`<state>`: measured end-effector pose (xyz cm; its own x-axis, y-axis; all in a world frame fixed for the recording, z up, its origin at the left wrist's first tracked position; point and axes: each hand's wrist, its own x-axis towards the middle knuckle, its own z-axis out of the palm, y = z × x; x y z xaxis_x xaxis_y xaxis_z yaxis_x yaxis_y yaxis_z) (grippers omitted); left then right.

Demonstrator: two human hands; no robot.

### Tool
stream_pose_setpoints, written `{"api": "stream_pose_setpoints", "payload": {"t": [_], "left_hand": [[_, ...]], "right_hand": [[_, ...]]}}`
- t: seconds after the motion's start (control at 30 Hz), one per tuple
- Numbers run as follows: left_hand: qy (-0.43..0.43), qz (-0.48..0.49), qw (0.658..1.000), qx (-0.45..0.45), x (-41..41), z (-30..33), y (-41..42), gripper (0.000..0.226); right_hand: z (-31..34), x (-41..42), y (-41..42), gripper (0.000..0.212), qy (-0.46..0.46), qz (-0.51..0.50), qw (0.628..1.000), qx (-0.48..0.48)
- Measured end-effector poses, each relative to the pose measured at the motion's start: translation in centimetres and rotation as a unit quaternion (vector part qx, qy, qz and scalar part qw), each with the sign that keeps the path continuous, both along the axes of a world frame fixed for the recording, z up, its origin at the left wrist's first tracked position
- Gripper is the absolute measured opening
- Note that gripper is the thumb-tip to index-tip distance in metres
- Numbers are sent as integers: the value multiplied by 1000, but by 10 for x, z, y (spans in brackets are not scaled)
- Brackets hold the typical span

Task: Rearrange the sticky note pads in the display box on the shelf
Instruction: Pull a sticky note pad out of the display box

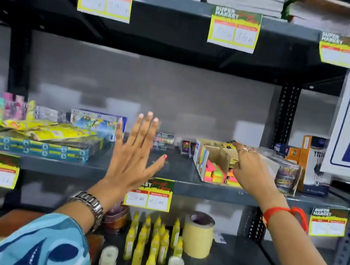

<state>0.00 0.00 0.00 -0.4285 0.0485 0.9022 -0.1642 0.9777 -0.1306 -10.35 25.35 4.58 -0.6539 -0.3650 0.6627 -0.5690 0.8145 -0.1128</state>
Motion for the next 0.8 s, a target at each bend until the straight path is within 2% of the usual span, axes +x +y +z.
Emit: {"api": "stream_pose_setpoints", "payload": {"t": [0.13,0.2,0.37,0.43,0.53,0.63,0.7,0.8], "left_hand": [[-7,50,999,-3,16,-23,-33,81],[-16,65,998,5,23,-28,-43,80],[-23,95,995,22,40,-26,-66,81],[-15,106,994,33,45,-25,-75,79],[-15,120,990,69,49,-27,-90,79],[-10,131,985,116,50,-34,-101,79],[-9,128,981,142,51,-41,-108,79],[-9,126,982,139,49,-46,-113,81]], "right_hand": [[-9,1,1,30,-30,-38,998,34],[-13,2,0,22,-16,-56,997,41],[-9,14,2,25,82,-95,992,8],[-5,26,-2,22,126,-103,985,-51],[1,42,-23,29,202,-68,967,-137],[2,56,-65,30,260,-56,956,-121],[0,64,-102,25,257,-14,962,-88],[-8,69,-154,22,153,60,986,-30]]}}
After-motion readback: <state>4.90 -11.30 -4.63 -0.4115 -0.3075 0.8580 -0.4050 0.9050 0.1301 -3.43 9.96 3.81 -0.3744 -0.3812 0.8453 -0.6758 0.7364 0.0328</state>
